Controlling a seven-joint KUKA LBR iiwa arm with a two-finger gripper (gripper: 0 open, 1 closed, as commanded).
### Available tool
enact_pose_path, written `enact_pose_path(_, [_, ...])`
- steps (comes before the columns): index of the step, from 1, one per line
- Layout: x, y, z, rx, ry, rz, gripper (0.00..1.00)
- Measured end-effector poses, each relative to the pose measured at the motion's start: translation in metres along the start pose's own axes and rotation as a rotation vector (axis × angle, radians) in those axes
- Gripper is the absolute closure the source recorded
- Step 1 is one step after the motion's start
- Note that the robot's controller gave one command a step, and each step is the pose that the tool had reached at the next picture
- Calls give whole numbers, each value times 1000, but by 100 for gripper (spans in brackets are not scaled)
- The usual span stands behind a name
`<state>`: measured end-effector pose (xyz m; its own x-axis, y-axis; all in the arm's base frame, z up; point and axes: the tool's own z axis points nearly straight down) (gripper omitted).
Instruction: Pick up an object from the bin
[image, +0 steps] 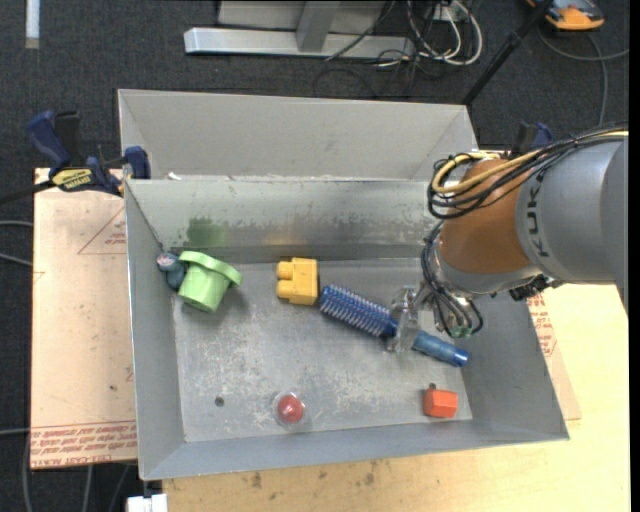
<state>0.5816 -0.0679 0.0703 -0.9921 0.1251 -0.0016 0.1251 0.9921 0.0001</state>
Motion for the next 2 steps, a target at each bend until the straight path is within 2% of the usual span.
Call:
enact_pose_path(1, [3, 4, -128, -1, -7, 56, 100])
enact_pose_path(2, [0, -14, -198, 1, -5, -133, 100])
